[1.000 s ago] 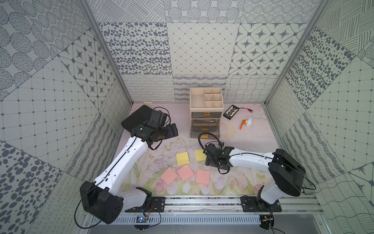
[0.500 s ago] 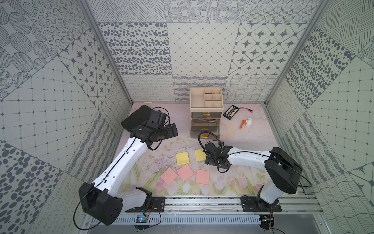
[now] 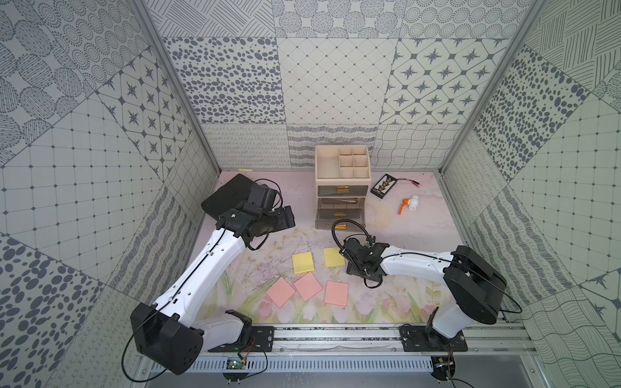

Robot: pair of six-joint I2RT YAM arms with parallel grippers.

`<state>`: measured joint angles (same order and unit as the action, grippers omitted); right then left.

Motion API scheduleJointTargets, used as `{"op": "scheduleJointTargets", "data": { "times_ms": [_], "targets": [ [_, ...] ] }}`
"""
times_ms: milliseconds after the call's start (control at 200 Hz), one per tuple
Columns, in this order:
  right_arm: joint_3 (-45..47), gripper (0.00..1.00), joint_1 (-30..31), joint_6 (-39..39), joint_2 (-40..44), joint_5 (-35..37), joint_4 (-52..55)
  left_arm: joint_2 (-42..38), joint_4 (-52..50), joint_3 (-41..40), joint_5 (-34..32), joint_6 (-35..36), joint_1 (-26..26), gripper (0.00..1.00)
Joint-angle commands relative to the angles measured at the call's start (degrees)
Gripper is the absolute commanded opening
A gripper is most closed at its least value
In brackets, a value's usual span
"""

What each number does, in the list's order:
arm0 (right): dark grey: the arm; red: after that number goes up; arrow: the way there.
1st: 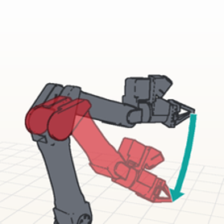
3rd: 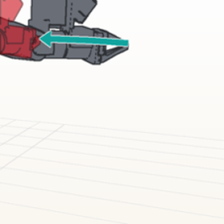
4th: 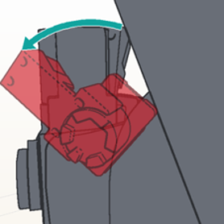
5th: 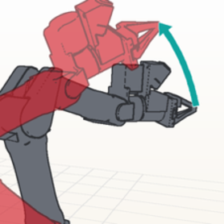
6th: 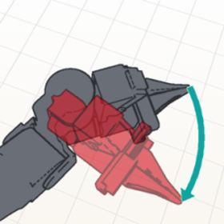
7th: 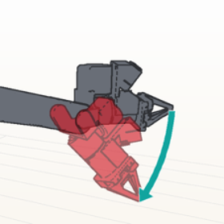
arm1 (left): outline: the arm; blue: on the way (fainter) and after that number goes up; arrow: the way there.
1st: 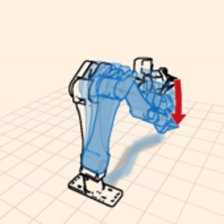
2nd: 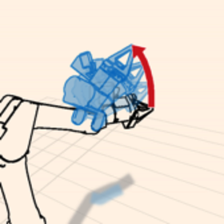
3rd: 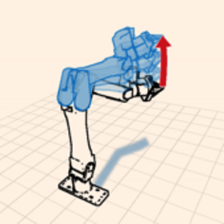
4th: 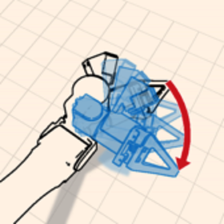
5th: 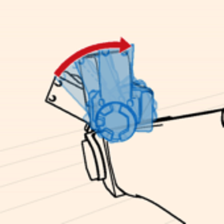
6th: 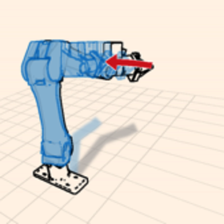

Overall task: Please put the sticky notes in the drawer by color
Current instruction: Pick up the sticky notes from the center of the board.

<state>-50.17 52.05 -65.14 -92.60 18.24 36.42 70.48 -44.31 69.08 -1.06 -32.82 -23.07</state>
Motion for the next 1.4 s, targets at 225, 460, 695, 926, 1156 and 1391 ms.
{"op": "scheduleJointTargets", "data": {
  "times_ms": [225,460,695,926,1156,1391],
  "targets": [
    [-1.89,0.77,1.69,-0.51,5.01,1.76,7.32,-0.75,0.80,0.00,-1.99,-0.38,0.22,0.92],
    [-8.31,0.77,2.26,2.37,13.36,3.38,17.20,-0.38,1.25,-0.04,-1.74,-0.83,0.22,0.92],
    [-23.22,0.77,2.09,9.37,15.86,4.91,26.95,-0.60,2.06,-0.26,-1.65,-1.20,0.21,0.92],
    [-35.01,0.76,-1.12,17.81,11.85,3.91,23.87,-0.79,1.57,-0.17,-1.35,-1.22,0.22,0.92],
    [-39.33,0.75,-6.75,23.99,4.21,-1.27,16.39,-1.00,0.39,0.61,-1.86,-0.68,0.26,0.92],
    [-43.94,0.75,-9.38,27.73,-2.23,-2.85,13.20,0.22,-0.12,1.65,-2.31,0.03,0.21,0.92]
  ]
}}
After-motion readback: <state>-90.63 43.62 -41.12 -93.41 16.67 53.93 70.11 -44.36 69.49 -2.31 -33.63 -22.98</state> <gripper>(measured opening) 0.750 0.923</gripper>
